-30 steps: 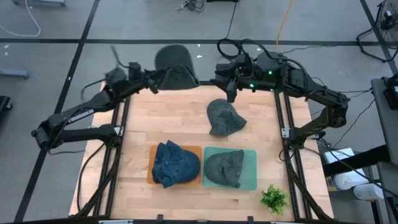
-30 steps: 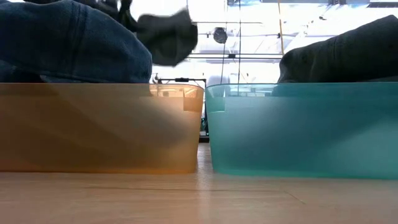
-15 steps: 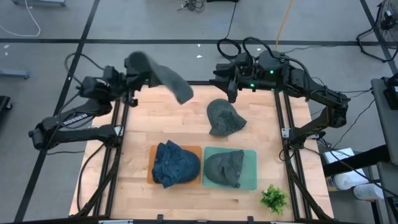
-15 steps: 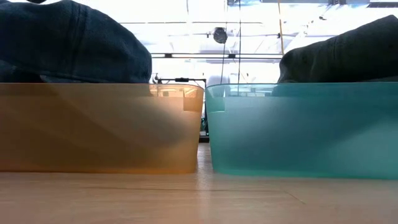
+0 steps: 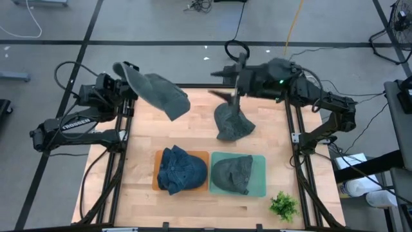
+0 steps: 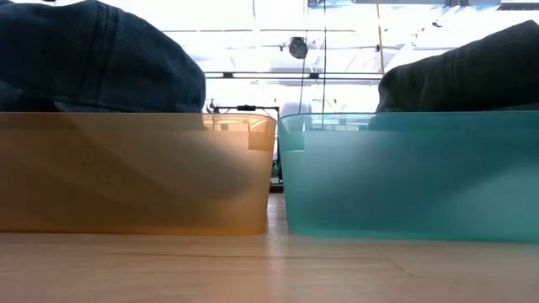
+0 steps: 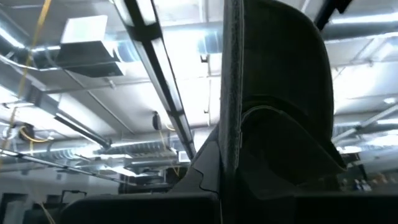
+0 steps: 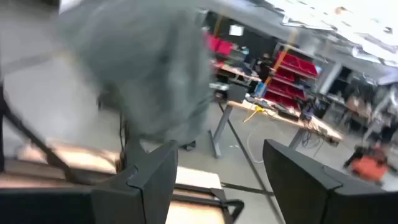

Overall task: Pick & Place hat
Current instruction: Put the left gray cap into the blue green bin

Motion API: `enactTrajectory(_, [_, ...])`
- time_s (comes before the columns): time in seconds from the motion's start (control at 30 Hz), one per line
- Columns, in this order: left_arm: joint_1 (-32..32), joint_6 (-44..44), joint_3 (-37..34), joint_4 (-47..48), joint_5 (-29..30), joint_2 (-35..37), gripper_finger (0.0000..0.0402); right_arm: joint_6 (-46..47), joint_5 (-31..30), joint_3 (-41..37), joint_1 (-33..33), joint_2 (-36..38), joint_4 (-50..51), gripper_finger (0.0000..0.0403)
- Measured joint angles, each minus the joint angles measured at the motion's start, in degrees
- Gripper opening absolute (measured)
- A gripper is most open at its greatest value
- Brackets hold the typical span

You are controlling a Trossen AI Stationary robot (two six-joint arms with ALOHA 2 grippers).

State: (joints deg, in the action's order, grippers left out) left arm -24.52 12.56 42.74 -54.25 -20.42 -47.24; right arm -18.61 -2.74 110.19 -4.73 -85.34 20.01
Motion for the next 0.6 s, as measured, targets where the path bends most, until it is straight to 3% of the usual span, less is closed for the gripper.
enactTrajectory(0.17, [1.51,-0.19,0.0,-1.38,4.15,0.0,0.0007,-6.33,-0.1,-0.02,1.82,-1.86,-3.67,0.0226])
enactTrajectory(0.33, [3.17,-1.47,0.39,-3.26,7.13,-1.34,0.0007,-7.33,-0.15,-0.09,2.24,-3.28,-6.38,0.0226])
enactTrajectory(0.6, [6.53,-6.29,7.3,-2.63,7.97,-8.34,0.0007,-5.24,-0.02,-0.09,2.85,-5.5,-9.37,0.0226])
